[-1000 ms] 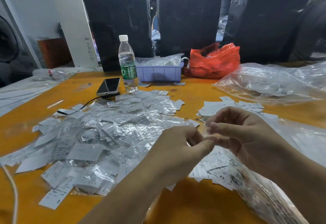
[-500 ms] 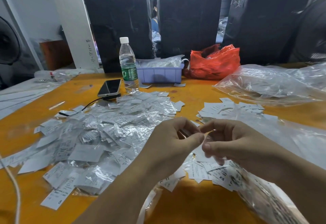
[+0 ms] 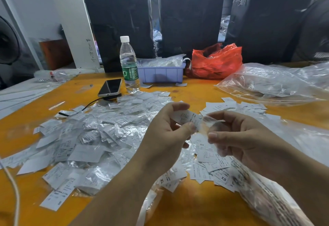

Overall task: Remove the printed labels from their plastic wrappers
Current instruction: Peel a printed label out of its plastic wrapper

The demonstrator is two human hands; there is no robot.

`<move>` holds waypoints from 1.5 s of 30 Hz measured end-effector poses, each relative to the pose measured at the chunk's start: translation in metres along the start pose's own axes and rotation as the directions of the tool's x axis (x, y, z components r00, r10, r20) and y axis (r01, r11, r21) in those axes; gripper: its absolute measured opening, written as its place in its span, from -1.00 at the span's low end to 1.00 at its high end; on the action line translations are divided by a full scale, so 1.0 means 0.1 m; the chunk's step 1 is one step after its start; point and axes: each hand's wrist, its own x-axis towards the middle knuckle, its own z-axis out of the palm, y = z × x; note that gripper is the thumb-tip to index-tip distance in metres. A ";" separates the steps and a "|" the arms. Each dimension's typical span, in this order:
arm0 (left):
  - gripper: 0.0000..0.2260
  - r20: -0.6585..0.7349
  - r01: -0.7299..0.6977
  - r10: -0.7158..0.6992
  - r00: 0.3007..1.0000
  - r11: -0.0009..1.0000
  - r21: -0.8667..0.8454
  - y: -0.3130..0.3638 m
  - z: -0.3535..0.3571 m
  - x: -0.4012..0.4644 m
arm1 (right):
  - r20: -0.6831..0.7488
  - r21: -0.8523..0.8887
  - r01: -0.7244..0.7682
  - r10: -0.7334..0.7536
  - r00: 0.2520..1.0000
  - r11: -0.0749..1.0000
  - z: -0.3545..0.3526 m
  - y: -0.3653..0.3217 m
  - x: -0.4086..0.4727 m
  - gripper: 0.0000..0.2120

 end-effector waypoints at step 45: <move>-0.80 0.122 0.076 -0.077 0.990 0.997 0.013 0.07 -0.01 -0.01 | -0.045 -0.148 0.109 -0.116 0.992 0.983 0.00 0.03 0.00 -0.83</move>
